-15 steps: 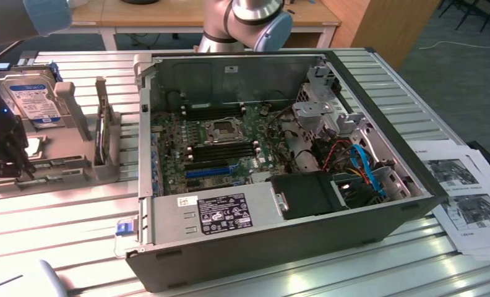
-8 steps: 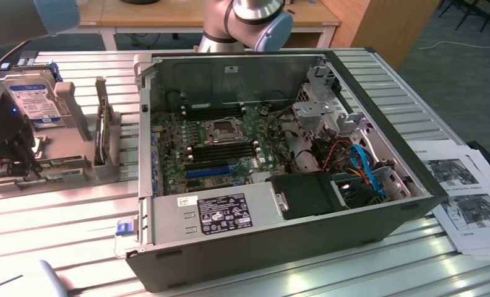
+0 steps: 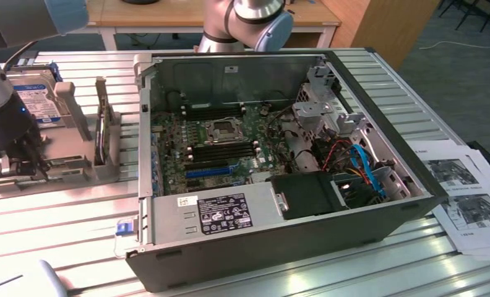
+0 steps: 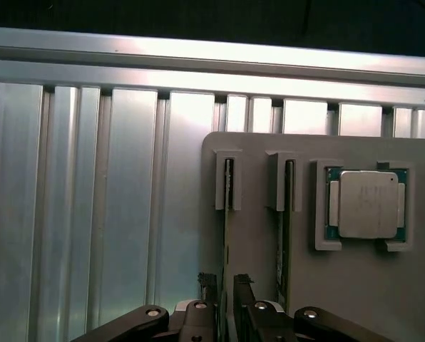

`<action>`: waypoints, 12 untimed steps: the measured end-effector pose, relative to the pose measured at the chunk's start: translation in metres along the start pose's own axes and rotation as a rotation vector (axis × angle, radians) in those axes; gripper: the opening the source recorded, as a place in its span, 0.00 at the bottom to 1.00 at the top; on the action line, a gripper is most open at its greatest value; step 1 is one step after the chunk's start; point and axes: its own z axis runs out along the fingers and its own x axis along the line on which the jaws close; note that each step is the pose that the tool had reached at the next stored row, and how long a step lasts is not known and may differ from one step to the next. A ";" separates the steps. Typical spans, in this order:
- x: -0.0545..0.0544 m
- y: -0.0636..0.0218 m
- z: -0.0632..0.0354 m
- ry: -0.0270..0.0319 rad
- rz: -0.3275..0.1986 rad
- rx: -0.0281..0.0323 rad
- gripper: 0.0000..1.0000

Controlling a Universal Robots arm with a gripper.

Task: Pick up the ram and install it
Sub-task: 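Pick up the ram and move it above insertion slot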

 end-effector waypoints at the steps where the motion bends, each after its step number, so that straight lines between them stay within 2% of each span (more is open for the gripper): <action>1: 0.000 -0.0012 0.0000 0.0000 0.000 0.0000 0.24; 6: 0.000 -0.0067 0.0000 -0.0001 0.000 0.0001 0.24; 12: 0.000 -0.0069 0.0006 0.0000 0.000 0.0000 0.24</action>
